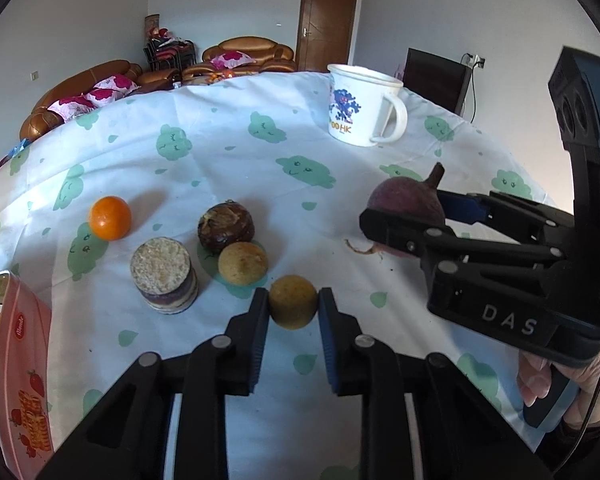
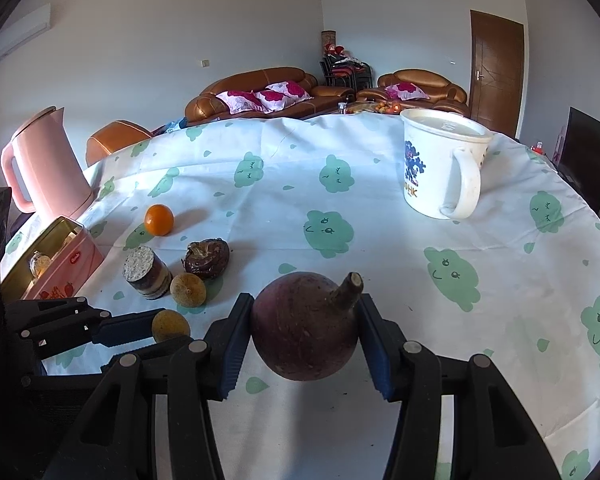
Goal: Organize fruits
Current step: 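Lift the purple fruit with the right tool while the left tool lifts the yellow-brown fruit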
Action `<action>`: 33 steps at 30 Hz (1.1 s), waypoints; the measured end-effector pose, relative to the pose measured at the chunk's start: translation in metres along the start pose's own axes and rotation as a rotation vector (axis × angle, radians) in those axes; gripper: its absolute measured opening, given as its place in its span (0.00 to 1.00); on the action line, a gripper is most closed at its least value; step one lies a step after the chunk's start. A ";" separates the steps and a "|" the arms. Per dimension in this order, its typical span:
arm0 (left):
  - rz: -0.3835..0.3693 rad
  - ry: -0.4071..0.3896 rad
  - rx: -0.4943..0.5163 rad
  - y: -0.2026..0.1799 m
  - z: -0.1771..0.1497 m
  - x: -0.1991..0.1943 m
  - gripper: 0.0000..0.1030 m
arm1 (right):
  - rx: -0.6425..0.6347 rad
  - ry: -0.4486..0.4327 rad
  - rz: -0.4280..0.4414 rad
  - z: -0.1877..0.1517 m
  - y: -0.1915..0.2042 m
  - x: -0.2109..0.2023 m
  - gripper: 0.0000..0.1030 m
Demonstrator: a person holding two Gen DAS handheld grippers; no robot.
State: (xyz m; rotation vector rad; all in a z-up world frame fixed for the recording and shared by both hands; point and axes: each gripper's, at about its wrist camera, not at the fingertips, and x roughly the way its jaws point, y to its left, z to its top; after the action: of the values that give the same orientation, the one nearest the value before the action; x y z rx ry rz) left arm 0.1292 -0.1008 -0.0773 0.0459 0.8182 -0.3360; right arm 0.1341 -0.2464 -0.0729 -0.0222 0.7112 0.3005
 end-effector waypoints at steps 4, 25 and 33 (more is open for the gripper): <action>0.019 -0.035 -0.009 0.002 0.001 -0.006 0.25 | -0.020 -0.008 0.004 0.000 0.004 -0.001 0.52; 0.075 -0.165 -0.057 0.011 -0.002 -0.028 0.25 | -0.048 -0.088 0.054 -0.002 0.009 -0.018 0.52; 0.097 -0.216 -0.057 0.011 -0.005 -0.037 0.25 | -0.050 -0.114 0.058 -0.002 0.009 -0.023 0.52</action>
State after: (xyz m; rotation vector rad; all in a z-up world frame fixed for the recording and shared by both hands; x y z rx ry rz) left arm 0.1055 -0.0795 -0.0546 -0.0040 0.6090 -0.2214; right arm 0.1138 -0.2438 -0.0595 -0.0321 0.5918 0.3722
